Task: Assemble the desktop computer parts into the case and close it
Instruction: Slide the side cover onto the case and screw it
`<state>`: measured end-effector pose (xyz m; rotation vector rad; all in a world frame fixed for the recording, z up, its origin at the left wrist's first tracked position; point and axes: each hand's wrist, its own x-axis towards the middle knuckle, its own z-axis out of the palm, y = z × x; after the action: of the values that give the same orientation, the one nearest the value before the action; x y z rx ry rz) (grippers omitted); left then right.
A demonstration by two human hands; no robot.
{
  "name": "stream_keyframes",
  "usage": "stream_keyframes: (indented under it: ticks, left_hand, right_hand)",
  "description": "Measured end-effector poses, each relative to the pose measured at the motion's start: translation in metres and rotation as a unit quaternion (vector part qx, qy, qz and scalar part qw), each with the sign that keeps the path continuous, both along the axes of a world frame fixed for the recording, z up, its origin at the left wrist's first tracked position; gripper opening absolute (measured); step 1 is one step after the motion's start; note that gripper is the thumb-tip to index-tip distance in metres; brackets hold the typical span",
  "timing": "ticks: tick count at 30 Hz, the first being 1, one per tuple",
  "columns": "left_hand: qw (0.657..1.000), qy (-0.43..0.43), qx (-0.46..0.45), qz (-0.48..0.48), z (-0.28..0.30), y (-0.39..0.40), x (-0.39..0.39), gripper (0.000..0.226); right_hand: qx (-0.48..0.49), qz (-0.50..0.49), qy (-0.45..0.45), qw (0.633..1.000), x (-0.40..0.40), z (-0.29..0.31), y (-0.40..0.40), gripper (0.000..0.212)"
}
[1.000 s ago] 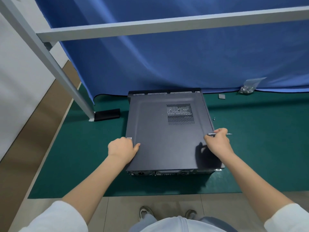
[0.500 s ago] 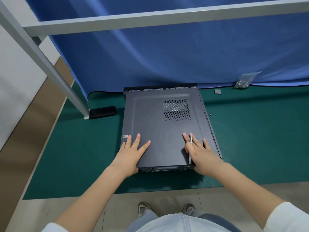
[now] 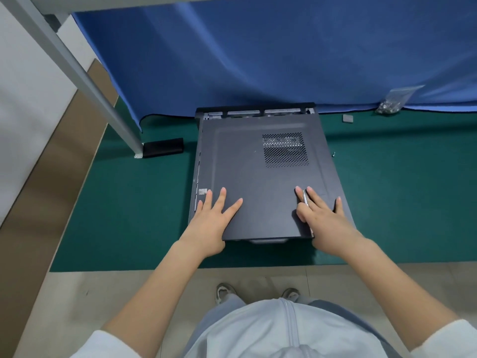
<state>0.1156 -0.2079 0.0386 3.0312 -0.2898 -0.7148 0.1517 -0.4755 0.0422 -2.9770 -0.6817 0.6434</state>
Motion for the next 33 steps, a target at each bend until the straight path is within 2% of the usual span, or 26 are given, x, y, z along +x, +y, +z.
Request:
stream_keyframes:
  ticks: [10, 23, 28, 33]
  left_hand:
    - [1.0, -0.002, -0.02, 0.013, -0.001, -0.003, -0.016, 0.107]
    - [0.999, -0.008, 0.044, -0.022, 0.017, -0.001, -0.016, 0.103]
    - [0.999, -0.024, 0.024, -0.022, 0.011, 0.006, -0.021, 0.1]
    - [1.0, -0.011, 0.006, -0.016, 0.002, 0.006, -0.023, 0.1]
  right_hand:
    - [-0.002, -0.005, 0.005, 1.0, -0.02, -0.006, -0.005, 0.048]
    - [0.043, -0.009, 0.002, 0.999, -0.019, -0.002, -0.003, 0.048]
    - [0.075, -0.025, 0.008, 0.997, -0.022, -0.005, -0.001, 0.042]
    - [0.046, -0.009, 0.012, 0.999, -0.021, -0.005, -0.001, 0.044]
